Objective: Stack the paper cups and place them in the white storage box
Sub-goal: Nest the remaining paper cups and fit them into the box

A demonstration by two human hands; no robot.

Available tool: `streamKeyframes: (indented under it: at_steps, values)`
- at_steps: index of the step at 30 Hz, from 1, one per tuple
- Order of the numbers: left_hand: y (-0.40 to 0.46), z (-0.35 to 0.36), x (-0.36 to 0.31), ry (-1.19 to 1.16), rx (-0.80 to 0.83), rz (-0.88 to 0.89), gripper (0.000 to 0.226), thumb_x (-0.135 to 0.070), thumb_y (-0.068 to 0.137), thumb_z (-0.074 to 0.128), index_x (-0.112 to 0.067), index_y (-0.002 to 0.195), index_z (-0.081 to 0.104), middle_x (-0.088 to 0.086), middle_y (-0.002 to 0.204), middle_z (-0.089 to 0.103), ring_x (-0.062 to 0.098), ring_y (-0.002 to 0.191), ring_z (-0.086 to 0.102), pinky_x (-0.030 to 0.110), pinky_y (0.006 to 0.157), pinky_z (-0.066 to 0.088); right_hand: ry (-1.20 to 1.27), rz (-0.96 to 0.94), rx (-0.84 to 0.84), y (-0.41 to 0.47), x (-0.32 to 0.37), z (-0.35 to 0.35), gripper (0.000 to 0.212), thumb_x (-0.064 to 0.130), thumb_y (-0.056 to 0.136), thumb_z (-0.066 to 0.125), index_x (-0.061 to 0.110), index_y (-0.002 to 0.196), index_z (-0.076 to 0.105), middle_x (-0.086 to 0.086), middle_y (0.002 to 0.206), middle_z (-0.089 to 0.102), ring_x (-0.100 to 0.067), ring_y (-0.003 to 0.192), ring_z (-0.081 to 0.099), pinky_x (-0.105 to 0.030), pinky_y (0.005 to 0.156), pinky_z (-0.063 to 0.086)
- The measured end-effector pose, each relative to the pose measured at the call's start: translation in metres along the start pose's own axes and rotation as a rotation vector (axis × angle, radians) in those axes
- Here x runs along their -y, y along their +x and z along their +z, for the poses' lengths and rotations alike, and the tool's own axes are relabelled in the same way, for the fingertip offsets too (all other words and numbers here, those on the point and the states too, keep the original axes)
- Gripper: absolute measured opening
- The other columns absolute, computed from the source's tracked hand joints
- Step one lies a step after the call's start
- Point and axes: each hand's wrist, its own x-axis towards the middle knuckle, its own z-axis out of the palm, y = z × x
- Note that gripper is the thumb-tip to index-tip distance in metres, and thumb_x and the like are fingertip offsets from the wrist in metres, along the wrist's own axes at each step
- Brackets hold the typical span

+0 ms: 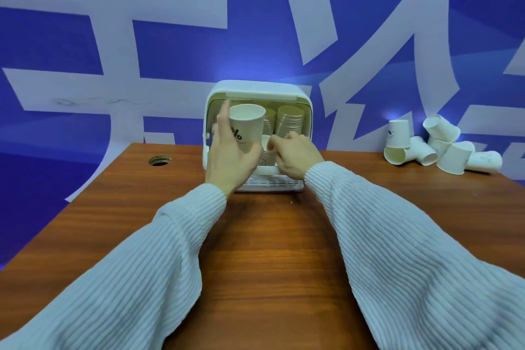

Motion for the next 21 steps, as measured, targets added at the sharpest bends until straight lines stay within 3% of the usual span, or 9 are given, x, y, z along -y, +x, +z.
streamKeyframes:
  at_steps: [5,10,17,21]
  values:
    - [0.024,0.012,-0.006,0.156,-0.019,0.035,0.08,-0.041,0.08,0.072,-0.03,0.147,0.03,0.006,0.12,0.062,0.029,0.115,0.052,0.048,0.098,0.046,0.107,-0.072,-0.054,-0.007,-0.003,0.006,0.033,0.023,0.102,0.05,0.026,0.128,0.069,0.003,0.132,0.062,-0.022,0.121,0.057,-0.041,0.094,0.051]
    - [0.034,0.028,-0.012,0.317,-0.066,0.044,0.078,-0.04,0.077,0.072,-0.022,0.143,0.037,-0.002,0.099,0.054,0.031,0.117,0.052,0.044,0.101,0.034,0.229,-0.009,-0.116,-0.009,-0.003,0.01,0.018,0.027,0.099,0.056,0.024,0.114,0.064,0.0,0.114,0.074,-0.026,0.105,0.068,-0.047,0.086,0.057]
    - [0.042,0.031,0.0,0.749,0.012,0.212,0.086,-0.054,0.08,0.065,-0.025,0.154,0.032,0.006,0.112,0.072,0.031,0.119,0.05,0.048,0.101,0.034,0.298,0.016,-0.111,-0.012,-0.006,0.013,0.023,0.025,0.094,0.052,0.022,0.109,0.07,0.002,0.106,0.075,-0.025,0.098,0.069,-0.047,0.083,0.058]
    - [0.044,0.032,-0.003,0.737,0.02,0.207,0.084,-0.053,0.078,0.066,-0.021,0.149,0.036,0.008,0.106,0.073,0.033,0.113,0.053,0.047,0.095,0.035,0.319,-0.002,-0.13,-0.011,-0.009,0.014,0.02,0.022,0.091,0.055,0.022,0.106,0.067,0.002,0.104,0.074,-0.023,0.095,0.068,-0.047,0.083,0.059]
